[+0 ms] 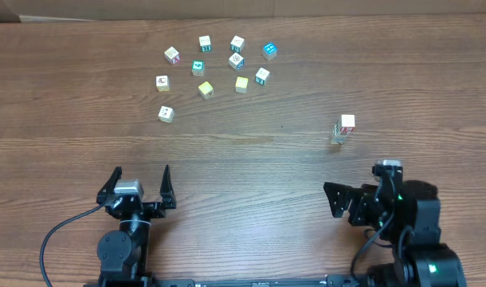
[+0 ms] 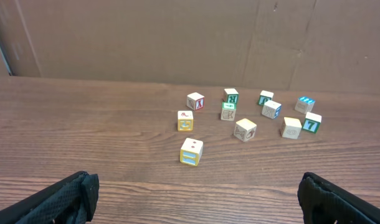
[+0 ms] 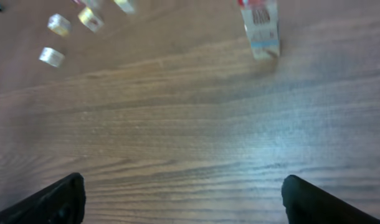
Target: Form a tower
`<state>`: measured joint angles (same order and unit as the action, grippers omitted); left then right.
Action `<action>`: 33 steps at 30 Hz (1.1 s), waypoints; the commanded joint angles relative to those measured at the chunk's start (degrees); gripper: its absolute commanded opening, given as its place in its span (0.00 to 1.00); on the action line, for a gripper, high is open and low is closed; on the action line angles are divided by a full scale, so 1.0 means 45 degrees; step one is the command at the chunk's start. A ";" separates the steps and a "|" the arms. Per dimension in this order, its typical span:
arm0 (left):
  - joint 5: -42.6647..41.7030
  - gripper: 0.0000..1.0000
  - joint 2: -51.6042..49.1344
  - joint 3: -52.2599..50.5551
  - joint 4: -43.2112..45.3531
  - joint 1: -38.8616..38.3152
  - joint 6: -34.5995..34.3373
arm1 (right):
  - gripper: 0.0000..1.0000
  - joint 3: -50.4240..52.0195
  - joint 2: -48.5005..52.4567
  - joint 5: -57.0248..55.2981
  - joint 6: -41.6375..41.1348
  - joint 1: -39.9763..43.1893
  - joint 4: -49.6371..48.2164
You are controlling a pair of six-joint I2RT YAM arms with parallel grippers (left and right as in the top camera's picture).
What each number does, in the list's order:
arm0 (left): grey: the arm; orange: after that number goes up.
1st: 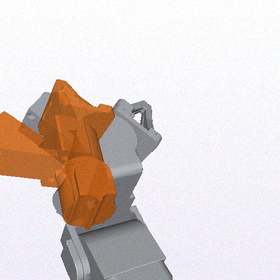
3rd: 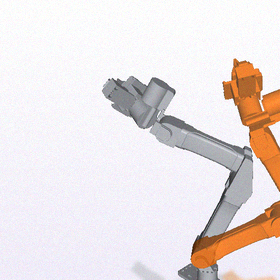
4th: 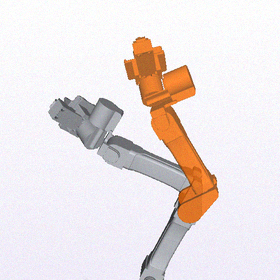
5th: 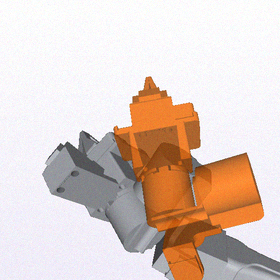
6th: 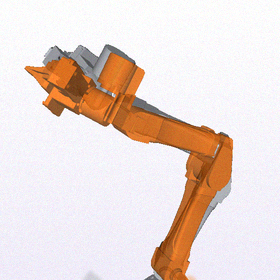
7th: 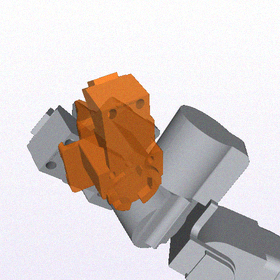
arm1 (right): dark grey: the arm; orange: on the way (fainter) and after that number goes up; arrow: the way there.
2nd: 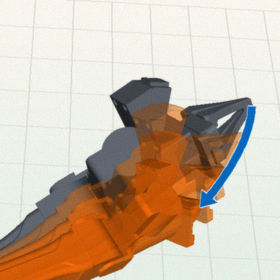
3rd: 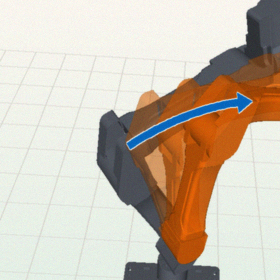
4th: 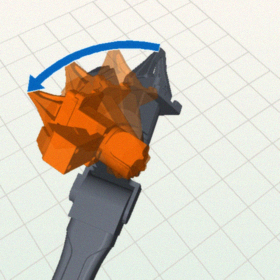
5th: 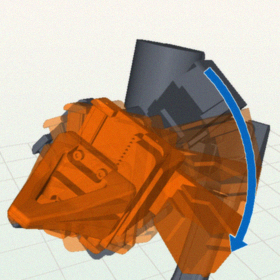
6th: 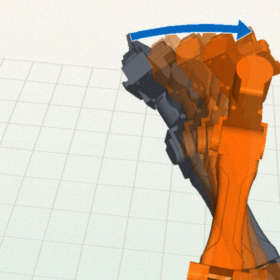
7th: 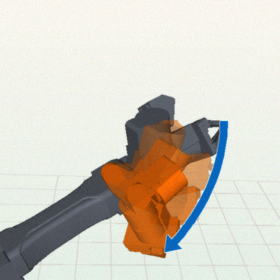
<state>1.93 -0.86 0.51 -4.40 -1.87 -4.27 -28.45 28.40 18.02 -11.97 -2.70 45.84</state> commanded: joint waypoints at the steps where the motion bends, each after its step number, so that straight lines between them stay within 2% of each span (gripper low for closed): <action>1: -0.0019 1.00 0.0112 -0.0053 0.0034 -0.0044 0.0141 | 0.98 0.0024 -0.1064 0.0097 0.0102 0.0044 -0.0262; 7: -0.0019 1.00 0.0112 -0.0053 0.0034 -0.0044 0.0141 | 1.00 0.0024 -0.1428 -0.1477 0.0000 0.0044 -0.0986; 15: -0.0019 1.00 0.0112 -0.0053 0.0034 -0.0044 0.0141 | 1.00 0.0024 -0.1428 -0.1452 0.0000 0.0044 -0.0690; 21: -0.0024 1.00 0.0112 -0.0053 0.0029 -0.0044 0.0141 | 1.00 0.0024 -0.1428 -0.0991 0.0000 0.0044 0.0670; 33: -0.0024 1.00 0.0112 -0.0053 0.0034 -0.0044 0.0141 | 1.00 0.0024 -0.1428 -0.0753 -0.0097 0.0044 0.0840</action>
<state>1.91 -0.86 0.51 -4.43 -1.87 -4.27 -28.42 22.28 14.20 -12.03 -2.70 49.50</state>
